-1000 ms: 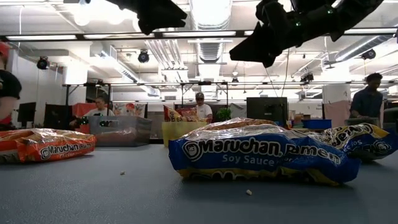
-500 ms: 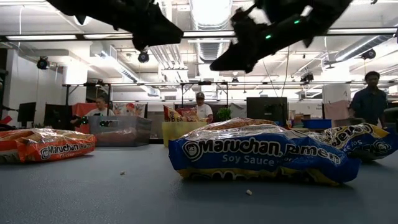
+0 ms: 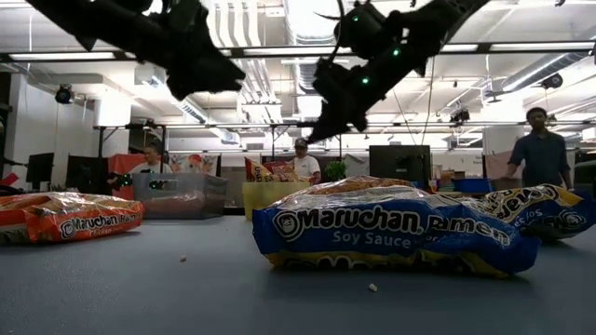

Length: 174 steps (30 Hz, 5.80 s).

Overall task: Sort Maruchan noodles
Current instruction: Put the blue noodle pack into the blue bin

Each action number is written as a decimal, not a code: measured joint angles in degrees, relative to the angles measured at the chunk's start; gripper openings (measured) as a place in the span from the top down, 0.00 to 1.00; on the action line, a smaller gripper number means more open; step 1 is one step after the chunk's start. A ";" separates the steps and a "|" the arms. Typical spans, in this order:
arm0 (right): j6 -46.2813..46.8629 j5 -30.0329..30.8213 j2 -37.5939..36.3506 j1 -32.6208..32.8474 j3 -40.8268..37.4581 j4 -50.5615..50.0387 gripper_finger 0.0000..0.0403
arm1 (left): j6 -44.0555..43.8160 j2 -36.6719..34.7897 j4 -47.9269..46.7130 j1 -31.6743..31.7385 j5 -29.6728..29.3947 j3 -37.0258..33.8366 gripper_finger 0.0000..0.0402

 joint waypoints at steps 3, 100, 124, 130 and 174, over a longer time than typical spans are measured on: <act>4.84 -0.23 -1.28 0.14 3.38 -16.04 0.98 | -2.45 0.22 0.17 -0.60 0.00 -1.54 0.63; 47.69 -6.26 -42.89 -2.17 -43.87 -15.79 0.28 | 8.78 69.36 14.69 -2.11 8.57 43.10 0.73; 51.34 -5.92 -42.79 -2.17 -58.26 15.54 0.31 | 4.75 69.44 13.57 -1.66 8.59 40.81 0.82; 52.62 -5.89 -42.80 -2.17 -60.47 19.39 0.32 | 4.71 69.46 13.66 -1.66 8.59 40.81 0.82; 48.35 -8.26 -23.95 -2.05 -57.77 39.11 0.74 | 5.70 68.06 12.92 -1.71 8.63 40.54 0.82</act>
